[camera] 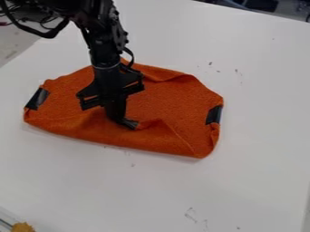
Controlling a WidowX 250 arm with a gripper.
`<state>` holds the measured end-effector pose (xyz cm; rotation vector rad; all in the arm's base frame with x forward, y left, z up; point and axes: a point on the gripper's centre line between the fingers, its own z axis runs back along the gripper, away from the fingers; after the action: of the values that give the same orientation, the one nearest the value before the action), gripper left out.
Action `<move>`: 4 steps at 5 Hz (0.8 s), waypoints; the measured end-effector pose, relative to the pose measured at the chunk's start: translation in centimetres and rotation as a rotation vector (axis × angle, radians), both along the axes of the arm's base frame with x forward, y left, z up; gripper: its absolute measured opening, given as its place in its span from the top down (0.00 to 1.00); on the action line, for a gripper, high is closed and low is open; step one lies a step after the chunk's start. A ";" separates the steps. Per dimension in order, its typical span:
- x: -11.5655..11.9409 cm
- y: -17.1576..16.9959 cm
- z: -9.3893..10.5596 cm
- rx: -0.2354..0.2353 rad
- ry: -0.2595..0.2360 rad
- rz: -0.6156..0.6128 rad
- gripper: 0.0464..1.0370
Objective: Unfold cloth from the top to the bottom
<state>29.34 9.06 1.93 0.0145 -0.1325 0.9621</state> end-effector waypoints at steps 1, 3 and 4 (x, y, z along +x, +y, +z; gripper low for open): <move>-0.3 -0.5 0.0 0.009 0.029 0.001 0.99; -2.1 -2.0 2.7 0.065 0.001 0.089 0.99; -3.9 -2.5 3.6 0.073 -0.019 0.163 0.99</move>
<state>25.42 6.56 5.54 0.0846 -0.1857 1.1201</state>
